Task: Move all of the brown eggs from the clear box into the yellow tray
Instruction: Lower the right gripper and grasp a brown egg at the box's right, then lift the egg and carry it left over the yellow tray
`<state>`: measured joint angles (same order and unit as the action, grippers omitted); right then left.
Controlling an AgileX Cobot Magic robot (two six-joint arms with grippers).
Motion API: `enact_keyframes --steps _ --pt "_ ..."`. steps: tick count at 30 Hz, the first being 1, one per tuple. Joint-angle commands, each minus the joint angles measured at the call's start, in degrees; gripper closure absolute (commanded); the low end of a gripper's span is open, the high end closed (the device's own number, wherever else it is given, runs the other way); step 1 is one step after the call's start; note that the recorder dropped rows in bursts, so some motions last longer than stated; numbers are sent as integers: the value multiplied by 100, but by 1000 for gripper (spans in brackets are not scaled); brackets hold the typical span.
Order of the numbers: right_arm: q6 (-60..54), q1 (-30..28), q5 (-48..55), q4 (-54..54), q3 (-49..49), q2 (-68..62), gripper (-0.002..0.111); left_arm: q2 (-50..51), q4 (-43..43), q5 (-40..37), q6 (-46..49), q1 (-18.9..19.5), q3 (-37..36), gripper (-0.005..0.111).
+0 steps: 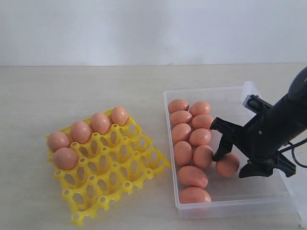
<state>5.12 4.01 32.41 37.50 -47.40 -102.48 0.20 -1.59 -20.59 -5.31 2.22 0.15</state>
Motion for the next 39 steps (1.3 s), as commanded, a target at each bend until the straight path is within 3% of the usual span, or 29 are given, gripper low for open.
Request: enact_keyframes --steps 1,6,16,25,31,36,39 --pt "-120 -2 -57 93 8 -201 74 -20 12 23 27 18 -15 103" --pt "-228 -2 -57 118 8 -212 109 -20 12 23 27 18 -15 103" --pt "-1231 -2 -168 118 8 258 108 -20 12 23 27 18 -15 103" --pt "-1599 61 -2114 118 1415 2120 108 -20 12 23 27 18 -15 103" --pt "-2202 1065 -3127 107 2277 3313 108 -20 12 23 27 18 -15 103" --pt "-2533 2316 -4401 -41 2124 3590 108 -20 12 23 27 18 -15 103" --pt "-2439 2974 -5065 -750 1897 3493 108 -20 12 23 27 18 -15 103"
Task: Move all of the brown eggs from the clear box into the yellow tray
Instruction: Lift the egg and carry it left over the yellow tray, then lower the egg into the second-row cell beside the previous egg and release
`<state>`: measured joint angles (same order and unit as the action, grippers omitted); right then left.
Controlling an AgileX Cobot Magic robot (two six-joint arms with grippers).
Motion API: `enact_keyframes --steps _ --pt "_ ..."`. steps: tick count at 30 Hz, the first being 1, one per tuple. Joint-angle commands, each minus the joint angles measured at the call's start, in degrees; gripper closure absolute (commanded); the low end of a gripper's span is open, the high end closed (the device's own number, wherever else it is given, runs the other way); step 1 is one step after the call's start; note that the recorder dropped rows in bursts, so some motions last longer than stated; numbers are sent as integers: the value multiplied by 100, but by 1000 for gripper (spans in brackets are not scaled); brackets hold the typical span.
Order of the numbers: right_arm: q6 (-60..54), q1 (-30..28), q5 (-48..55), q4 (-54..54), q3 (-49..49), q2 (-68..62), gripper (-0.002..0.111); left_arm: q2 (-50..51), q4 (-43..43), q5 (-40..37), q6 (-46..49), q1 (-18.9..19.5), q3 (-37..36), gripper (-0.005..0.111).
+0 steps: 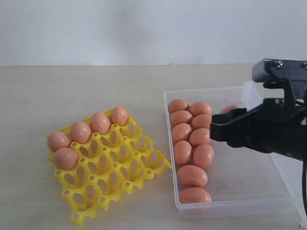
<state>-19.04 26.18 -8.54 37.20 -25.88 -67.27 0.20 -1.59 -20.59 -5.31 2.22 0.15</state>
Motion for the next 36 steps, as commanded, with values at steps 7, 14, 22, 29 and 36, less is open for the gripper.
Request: enact_keyframes --steps 7,14,22,29,36 --pt "3138 1551 -1757 -4113 -1362 -1381 108 -20 12 23 27 18 -15 103" --pt "6459 1098 -3991 -6629 -1883 -2534 108 -20 12 23 27 18 -15 103" --pt "8126 -98 -4929 -8448 -2926 -2545 108 -20 12 23 27 18 -15 103" --pt "7989 418 -4916 -9240 -3501 -3141 108 -20 12 23 27 18 -15 103" --pt "7901 527 -4462 -9293 -3638 -4486 108 -20 12 23 27 18 -15 103"
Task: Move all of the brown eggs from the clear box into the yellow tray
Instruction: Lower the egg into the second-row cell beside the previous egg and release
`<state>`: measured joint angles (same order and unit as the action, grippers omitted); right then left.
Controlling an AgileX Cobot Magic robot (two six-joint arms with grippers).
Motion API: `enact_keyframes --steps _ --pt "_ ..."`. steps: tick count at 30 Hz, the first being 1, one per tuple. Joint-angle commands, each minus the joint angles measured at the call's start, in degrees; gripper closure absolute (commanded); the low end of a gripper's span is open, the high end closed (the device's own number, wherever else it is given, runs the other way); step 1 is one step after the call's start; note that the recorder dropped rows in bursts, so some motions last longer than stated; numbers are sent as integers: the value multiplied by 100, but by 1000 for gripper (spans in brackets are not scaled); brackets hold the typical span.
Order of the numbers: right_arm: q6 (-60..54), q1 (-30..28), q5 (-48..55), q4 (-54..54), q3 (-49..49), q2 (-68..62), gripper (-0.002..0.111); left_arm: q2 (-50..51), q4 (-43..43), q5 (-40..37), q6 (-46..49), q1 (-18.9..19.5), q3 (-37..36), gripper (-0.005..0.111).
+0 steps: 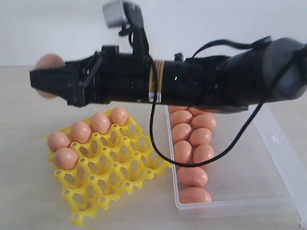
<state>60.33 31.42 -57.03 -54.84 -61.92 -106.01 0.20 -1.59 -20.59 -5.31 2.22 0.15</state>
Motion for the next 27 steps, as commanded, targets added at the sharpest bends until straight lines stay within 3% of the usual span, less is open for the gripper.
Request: enact_keyframes --steps 1,12,27 --pt "-24 3 463 -142 -34 -708 108 -20 12 23 27 18 -15 103" --pt "-442 174 1762 -178 -58 -1160 108 -20 12 23 27 18 -15 103" --pt "-606 188 2565 -82 -614 -1658 108 -20 12 23 27 18 -15 103"
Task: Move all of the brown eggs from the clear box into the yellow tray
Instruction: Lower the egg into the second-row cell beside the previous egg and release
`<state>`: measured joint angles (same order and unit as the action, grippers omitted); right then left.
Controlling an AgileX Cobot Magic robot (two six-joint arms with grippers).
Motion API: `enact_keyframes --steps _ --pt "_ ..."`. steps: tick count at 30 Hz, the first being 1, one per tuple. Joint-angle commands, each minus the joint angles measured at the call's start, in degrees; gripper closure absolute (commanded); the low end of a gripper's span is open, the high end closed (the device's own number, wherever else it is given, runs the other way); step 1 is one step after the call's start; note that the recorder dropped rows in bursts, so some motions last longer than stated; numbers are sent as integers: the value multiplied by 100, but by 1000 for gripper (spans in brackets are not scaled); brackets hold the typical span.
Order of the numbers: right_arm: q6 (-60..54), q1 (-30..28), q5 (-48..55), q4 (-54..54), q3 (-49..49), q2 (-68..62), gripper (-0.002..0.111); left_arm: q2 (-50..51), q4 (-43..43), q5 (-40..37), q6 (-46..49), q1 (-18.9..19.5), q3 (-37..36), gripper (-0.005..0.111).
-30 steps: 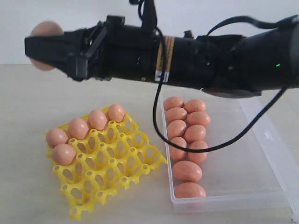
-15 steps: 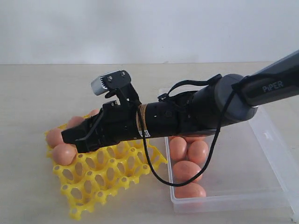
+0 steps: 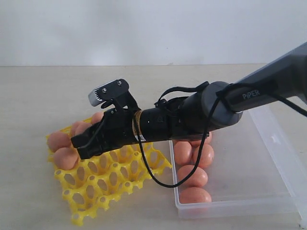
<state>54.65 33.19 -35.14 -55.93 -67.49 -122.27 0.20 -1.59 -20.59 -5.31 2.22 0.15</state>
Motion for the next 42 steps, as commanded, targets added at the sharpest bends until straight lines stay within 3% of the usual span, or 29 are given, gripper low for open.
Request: enact_keyframes --steps 1,14,17,20,23,42 --pt "-38 11 391 15 -58 -32 108 -20 12 23 27 18 -15 103" --pt "-122 11 86 -28 -58 -32 107 -20 12 23 27 18 -15 103" --pt "-122 11 86 -28 -58 -32 93 -20 12 23 27 18 -15 103" --pt "-122 11 86 -28 -58 -32 71 -20 12 23 27 18 -15 103" --pt "-122 11 86 -28 -58 -32 63 -20 12 23 27 18 -15 103" --pt "24 -1 -100 -40 -58 200 63 -20 12 23 27 18 -15 103"
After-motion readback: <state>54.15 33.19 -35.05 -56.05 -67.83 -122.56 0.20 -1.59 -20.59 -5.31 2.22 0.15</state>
